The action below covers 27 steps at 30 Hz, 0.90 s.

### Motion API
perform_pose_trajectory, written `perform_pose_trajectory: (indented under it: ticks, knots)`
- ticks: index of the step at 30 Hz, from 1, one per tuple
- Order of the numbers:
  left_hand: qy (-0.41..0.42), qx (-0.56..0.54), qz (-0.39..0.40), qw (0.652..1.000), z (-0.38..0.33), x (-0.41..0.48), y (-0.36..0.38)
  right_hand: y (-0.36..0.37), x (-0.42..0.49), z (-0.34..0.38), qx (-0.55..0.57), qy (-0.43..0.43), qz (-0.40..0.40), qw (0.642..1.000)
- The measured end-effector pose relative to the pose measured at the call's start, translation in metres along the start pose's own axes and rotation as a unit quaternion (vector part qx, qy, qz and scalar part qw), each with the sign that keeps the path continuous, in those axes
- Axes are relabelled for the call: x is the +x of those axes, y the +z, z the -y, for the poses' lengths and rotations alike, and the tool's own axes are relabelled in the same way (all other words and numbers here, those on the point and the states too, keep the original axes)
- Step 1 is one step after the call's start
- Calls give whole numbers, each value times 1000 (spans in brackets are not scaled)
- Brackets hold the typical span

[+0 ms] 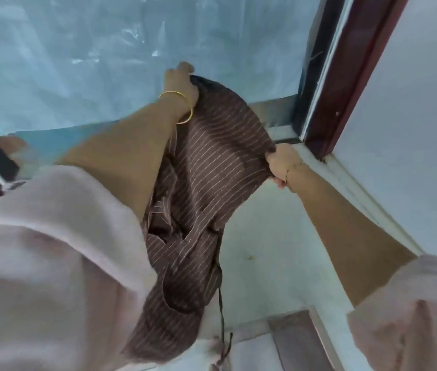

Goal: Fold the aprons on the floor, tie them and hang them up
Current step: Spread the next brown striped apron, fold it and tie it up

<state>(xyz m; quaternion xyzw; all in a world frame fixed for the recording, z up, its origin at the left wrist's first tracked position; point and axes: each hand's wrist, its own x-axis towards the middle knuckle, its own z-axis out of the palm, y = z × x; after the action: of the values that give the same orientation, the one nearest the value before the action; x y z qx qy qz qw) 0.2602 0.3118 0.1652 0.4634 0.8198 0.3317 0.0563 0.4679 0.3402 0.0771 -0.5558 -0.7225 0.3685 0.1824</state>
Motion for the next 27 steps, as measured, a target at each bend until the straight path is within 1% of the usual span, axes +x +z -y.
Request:
perform_pose_trajectory:
  ticks: [1, 2, 3, 4, 5, 6, 7, 8, 9, 10, 12, 14, 16, 19, 20, 22, 23, 25, 27]
  knots:
    - [44, -13, 84, 995, -13, 11, 25, -5, 17, -21, -38, 33, -24, 998]
    - [74, -11, 153, 985, -19, 17, 50, -9, 28, -44, -78, 73, -48, 993]
    - [91, 7, 190, 978, -17, 21, 73, -12, 35, -66, -119, 123, -66, 983]
    - [100, 30, 204, 973, -9, 28, 99, -14, 44, -90, -155, 179, -76, 968]
    - [101, 55, 199, 973, 5, 28, 121, -15, 47, -109, -180, 230, -80, 953]
    - [95, 82, 192, 973, 23, 24, 138, -13, 48, -122, -201, 271, -85, 938]
    - [82, 103, 188, 973, 43, 19, 155, -8, 49, -133, -233, 293, -94, 922]
    - [61, 118, 186, 974, 65, 14, 171, 0, 54, -142, -284, 285, -97, 910]
    - [43, 132, 183, 973, 84, 4, 179, 8, 55, -144, -329, 245, -97, 907]
    - [20, 149, 197, 969, 105, -4, 192, 22, 61, -144, -357, 199, -74, 910]
    - [-22, 178, 243, 953, 136, -18, 210, 54, 77, -141, -341, 132, 2, 931]
    - [-45, 202, 294, 933, 159, -30, 223, 87, 90, -138, -294, 112, 78, 946]
    - [-33, 232, 333, 913, 173, -39, 231, 111, 95, -136, -268, 97, 105, 953]
    - [-44, 287, 356, 888, 196, -40, 239, 136, 111, -142, -271, 46, 89, 957]
    - [-44, 307, 356, 881, 202, -39, 237, 140, 115, -144, -286, 21, 85, 954]
    - [-27, 342, 356, 869, 212, -36, 236, 147, 129, -147, -316, -10, 114, 942]
    - [-15, 356, 358, 863, 216, -34, 235, 152, 137, -147, -335, -11, 137, 932]
    - [13, 374, 365, 853, 217, -34, 233, 156, 144, -149, -376, -2, 155, 913]
    - [31, 378, 377, 845, 218, -38, 233, 155, 143, -151, -394, 12, 134, 909]
